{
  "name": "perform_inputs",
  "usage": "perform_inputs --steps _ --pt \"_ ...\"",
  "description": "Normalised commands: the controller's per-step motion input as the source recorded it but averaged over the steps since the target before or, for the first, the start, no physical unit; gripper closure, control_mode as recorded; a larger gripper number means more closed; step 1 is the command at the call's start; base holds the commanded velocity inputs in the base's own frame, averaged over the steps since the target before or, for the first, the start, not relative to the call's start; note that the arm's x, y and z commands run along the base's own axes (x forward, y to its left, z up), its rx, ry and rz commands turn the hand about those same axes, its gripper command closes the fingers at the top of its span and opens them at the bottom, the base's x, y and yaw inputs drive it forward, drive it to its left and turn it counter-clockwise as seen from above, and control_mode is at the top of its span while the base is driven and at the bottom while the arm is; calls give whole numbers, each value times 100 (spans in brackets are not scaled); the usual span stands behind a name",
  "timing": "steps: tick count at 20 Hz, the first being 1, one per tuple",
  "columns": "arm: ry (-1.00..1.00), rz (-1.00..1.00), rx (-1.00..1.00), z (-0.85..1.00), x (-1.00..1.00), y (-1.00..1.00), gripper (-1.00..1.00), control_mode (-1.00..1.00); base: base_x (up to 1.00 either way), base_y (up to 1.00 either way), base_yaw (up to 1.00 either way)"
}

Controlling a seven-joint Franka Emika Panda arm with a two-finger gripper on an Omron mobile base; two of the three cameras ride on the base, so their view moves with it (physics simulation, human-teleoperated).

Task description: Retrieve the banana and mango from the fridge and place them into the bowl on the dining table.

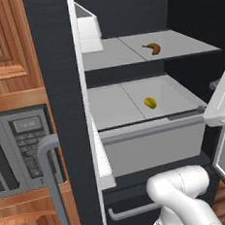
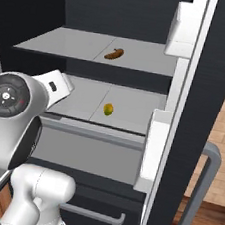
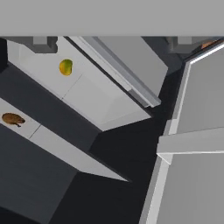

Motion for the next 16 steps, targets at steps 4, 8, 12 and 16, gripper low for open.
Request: perform_inputs --steps 4,8,12,16 --pt "0 0 0 0 0 0 -100 100 70 -3 0" --pt "0 0 0 0 0 0 -100 -100 0 0 0" --pt "0 -25 0 18 36 2 -100 -100 0 0 0" --pt "0 -37 -2 34 59 10 -100 -100 0 0 0"
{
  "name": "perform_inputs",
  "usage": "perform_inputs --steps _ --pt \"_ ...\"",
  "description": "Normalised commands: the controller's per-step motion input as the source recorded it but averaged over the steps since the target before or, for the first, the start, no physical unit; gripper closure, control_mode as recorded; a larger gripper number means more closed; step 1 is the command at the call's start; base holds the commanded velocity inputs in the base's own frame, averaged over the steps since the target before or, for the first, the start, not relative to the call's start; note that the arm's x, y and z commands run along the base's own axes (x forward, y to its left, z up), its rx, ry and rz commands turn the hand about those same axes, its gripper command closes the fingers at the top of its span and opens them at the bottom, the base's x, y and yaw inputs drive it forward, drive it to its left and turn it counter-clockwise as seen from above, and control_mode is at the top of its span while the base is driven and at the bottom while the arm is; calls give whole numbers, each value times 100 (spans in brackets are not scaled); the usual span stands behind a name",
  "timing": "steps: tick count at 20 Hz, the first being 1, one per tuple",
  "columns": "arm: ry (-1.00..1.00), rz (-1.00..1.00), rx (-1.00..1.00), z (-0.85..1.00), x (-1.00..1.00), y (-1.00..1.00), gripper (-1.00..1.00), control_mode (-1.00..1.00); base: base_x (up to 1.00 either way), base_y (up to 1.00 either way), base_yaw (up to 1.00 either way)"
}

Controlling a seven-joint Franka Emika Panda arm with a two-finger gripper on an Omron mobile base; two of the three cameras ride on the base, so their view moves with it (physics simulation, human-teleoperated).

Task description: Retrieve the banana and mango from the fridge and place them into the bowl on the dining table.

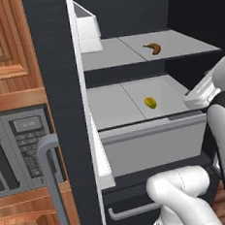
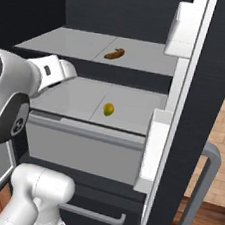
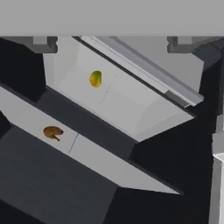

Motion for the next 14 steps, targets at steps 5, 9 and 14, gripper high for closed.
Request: perform_inputs --steps 5,9,14 --pt "0 -35 0 18 49 -1 -100 -100 0 0 0" --pt "0 -26 8 0 22 -4 -100 -100 0 0 0" --pt "-1 -20 21 0 19 -21 -100 -100 0 0 0"
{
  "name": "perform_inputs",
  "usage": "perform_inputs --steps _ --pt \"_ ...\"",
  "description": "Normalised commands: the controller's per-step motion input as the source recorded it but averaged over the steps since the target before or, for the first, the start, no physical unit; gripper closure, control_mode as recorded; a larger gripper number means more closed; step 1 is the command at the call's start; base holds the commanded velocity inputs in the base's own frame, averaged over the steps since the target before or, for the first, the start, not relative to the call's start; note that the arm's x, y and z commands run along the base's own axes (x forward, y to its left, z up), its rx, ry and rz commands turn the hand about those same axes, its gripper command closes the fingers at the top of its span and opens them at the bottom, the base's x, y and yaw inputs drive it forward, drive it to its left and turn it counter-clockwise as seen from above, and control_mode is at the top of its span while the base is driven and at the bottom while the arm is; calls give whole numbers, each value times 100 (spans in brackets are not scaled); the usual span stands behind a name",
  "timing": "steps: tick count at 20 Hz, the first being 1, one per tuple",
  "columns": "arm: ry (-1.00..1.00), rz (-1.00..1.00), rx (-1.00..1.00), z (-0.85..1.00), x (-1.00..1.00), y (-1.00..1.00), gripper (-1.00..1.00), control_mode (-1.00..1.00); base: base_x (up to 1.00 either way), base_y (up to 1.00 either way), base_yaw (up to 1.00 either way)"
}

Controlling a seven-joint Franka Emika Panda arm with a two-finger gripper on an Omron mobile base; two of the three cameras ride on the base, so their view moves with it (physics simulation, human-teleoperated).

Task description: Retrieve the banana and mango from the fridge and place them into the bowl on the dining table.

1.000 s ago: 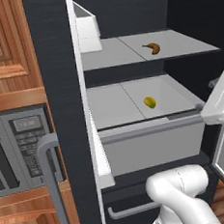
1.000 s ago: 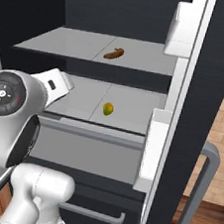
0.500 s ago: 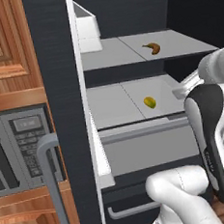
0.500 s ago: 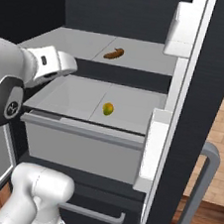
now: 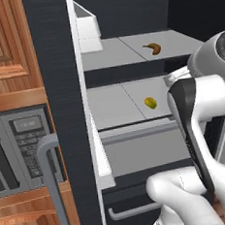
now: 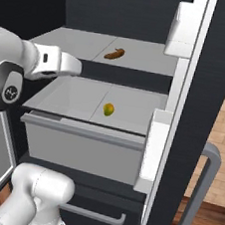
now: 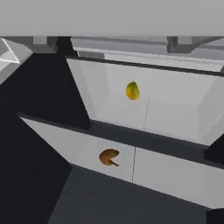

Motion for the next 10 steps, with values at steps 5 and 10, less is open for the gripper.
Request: perform_inputs --steps 5,10 --pt "0 -6 25 1 9 -20 -100 -100 0 0 0" --pt "-1 1 4 0 2 1 -100 -100 0 0 0"
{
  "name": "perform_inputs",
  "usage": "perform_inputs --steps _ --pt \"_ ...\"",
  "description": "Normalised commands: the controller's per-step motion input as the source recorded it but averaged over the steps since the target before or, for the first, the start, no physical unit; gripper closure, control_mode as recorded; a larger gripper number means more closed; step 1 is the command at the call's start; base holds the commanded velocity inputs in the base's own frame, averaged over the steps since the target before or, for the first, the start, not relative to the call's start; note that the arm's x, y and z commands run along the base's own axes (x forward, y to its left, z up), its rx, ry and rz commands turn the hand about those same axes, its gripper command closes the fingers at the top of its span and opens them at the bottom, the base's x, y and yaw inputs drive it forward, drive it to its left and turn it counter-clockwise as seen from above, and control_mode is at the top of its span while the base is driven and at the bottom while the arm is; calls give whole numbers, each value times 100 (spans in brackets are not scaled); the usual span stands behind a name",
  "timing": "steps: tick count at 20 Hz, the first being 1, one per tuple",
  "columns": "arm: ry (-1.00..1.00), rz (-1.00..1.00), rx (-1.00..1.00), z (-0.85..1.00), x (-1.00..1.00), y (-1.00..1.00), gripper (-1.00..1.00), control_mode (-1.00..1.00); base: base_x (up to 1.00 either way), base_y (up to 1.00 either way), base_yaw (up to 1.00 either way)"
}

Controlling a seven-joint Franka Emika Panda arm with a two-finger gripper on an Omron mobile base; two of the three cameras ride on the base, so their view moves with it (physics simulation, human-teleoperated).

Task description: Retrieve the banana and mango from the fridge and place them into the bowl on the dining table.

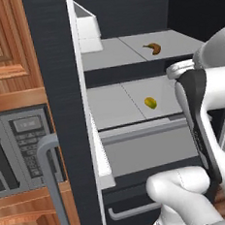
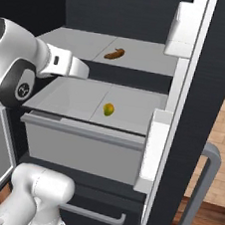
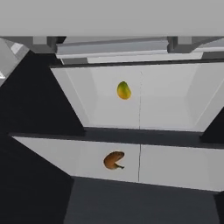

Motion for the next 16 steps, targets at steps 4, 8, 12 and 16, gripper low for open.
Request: perform_inputs --steps 4,8,12,16 --pt "-1 2 0 14 8 10 -100 -100 0 0 0" --pt "-7 1 0 21 14 13 -100 -100 0 0 0" --pt "-9 0 5 2 38 3 -100 -100 0 0 0" --pt "0 0 12 0 50 0 -100 -100 0 0 0"
